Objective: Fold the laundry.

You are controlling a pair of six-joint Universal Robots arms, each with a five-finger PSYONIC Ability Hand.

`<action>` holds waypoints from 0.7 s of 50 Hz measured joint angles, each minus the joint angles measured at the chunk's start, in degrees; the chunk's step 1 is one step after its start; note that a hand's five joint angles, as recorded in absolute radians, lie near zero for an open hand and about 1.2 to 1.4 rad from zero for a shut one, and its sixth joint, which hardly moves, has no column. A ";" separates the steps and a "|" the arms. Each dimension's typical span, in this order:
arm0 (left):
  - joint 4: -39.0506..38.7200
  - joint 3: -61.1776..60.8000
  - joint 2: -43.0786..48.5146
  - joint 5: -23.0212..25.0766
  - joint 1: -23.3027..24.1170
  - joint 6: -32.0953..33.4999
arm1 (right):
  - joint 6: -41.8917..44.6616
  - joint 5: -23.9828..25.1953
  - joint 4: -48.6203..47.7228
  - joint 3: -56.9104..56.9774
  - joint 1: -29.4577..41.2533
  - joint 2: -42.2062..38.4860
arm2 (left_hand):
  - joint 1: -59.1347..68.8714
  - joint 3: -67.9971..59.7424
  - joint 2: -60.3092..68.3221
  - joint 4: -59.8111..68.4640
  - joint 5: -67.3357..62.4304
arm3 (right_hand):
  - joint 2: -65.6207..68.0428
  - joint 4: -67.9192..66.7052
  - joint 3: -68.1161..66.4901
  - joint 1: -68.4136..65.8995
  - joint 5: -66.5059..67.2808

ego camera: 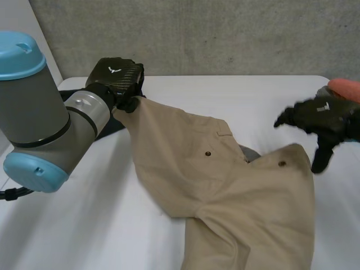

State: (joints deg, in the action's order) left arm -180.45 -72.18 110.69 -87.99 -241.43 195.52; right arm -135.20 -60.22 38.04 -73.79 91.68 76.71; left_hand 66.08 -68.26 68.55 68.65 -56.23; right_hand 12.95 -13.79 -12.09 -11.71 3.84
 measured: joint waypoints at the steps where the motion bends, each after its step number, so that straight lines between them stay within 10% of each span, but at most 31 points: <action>1: 0.00 -0.18 -0.24 0.00 0.18 0.31 | -0.56 -0.39 -0.45 0.69 0.48 -0.41 | 0.00 0.00 0.00 0.00 0.00 | 0.00 0.00 0.00 0.00 0.00; 8: -0.06 -1.51 -1.57 0.07 1.18 3.36 | -2.47 -7.35 -3.44 7.02 7.09 -5.64 | 0.00 0.00 0.05 0.00 0.00 | 32.49 -30.96 -32.69 -27.56 29.82; 15: -0.02 -1.65 -1.29 0.17 1.22 4.07 | -0.29 -11.52 -6.14 7.57 8.83 -7.10 | 0.00 0.00 0.08 0.00 0.00 | -0.34 0.38 -0.29 0.48 0.03; 35: 0.22 -5.17 -6.55 0.23 6.26 4.13 | -12.10 -2.48 -19.31 35.90 15.54 -38.61 | 0.00 0.00 0.08 0.01 0.00 | -0.56 0.41 0.04 0.49 -0.24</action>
State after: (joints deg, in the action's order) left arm -180.24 -77.35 104.13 -87.76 -235.17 199.64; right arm -147.30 -62.70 18.74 -37.89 107.22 38.10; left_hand 66.08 -68.26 68.63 68.66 -56.23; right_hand 12.39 -13.38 -12.06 -11.22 3.60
